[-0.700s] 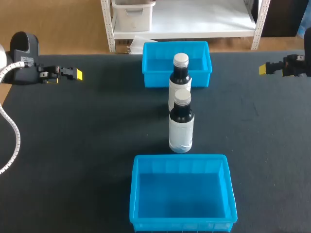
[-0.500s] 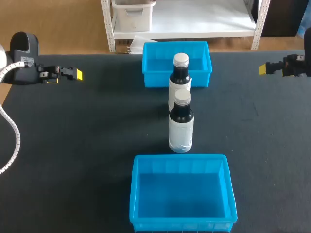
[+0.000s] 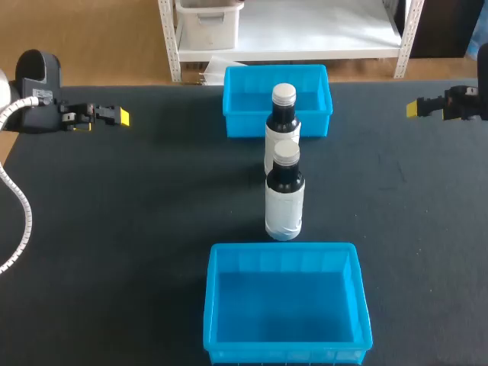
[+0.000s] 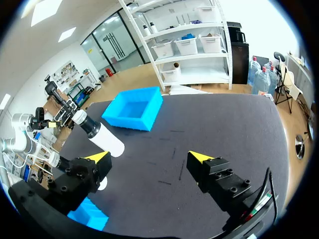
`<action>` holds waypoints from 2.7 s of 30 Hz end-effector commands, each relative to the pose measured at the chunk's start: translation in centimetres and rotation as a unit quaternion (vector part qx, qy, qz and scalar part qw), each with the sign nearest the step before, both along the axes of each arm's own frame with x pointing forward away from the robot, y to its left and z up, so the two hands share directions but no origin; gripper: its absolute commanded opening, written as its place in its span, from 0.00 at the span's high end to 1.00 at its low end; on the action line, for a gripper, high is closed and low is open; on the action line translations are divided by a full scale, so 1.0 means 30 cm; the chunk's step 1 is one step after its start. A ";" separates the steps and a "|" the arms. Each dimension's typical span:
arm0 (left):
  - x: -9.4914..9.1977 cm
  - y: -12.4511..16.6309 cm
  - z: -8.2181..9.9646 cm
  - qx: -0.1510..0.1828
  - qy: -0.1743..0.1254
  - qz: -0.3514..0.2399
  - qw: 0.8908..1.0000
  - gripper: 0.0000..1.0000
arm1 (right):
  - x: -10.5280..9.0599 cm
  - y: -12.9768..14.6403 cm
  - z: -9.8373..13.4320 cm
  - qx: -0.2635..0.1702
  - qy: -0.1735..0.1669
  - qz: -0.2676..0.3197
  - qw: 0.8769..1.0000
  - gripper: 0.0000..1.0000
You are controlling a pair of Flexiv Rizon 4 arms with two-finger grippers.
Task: Pick up the bottle, and place it in the far bin if it is heavy, or in the near bin if it is light.
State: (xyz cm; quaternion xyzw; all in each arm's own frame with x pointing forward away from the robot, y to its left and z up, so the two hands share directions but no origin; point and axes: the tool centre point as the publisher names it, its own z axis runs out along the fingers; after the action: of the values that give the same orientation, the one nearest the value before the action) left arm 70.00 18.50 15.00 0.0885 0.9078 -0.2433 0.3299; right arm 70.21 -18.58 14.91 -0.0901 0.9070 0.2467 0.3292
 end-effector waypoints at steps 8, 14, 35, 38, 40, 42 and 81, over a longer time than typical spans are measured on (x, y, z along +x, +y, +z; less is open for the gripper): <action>0.000 0.000 0.000 0.000 0.000 0.000 1.000 0.00 | -0.049 -0.012 0.039 -0.068 -0.080 0.365 0.925 0.00; 0.000 0.000 0.000 0.000 0.000 0.000 1.000 0.00 | -0.049 -0.012 0.039 -0.068 -0.080 0.365 0.925 0.00; 0.000 0.000 0.000 0.000 0.000 0.000 1.000 0.00 | -0.111 0.071 -0.012 -0.071 -0.187 0.485 0.851 0.00; 0.000 0.000 0.000 0.000 0.000 0.000 1.000 0.00 | -0.153 0.113 -0.020 -0.066 -0.200 0.500 0.840 0.00; 0.000 0.000 0.000 0.000 0.000 0.000 1.000 0.00 | -0.172 0.145 -0.028 -0.055 -0.204 0.502 0.839 0.00; 0.000 0.000 0.000 0.000 0.000 0.000 1.000 0.00 | -0.188 0.182 -0.036 -0.051 -0.204 0.504 0.837 0.00; 0.000 0.000 0.000 0.000 0.000 0.000 1.000 0.00 | -0.274 0.650 -0.081 -0.051 -0.175 0.544 0.819 0.00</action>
State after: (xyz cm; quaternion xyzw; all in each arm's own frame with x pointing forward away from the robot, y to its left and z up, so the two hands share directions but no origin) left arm 70.00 18.50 15.00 0.0885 0.9078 -0.2433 0.3299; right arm 61.59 0.36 12.83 -0.6264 0.6512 0.3156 0.2898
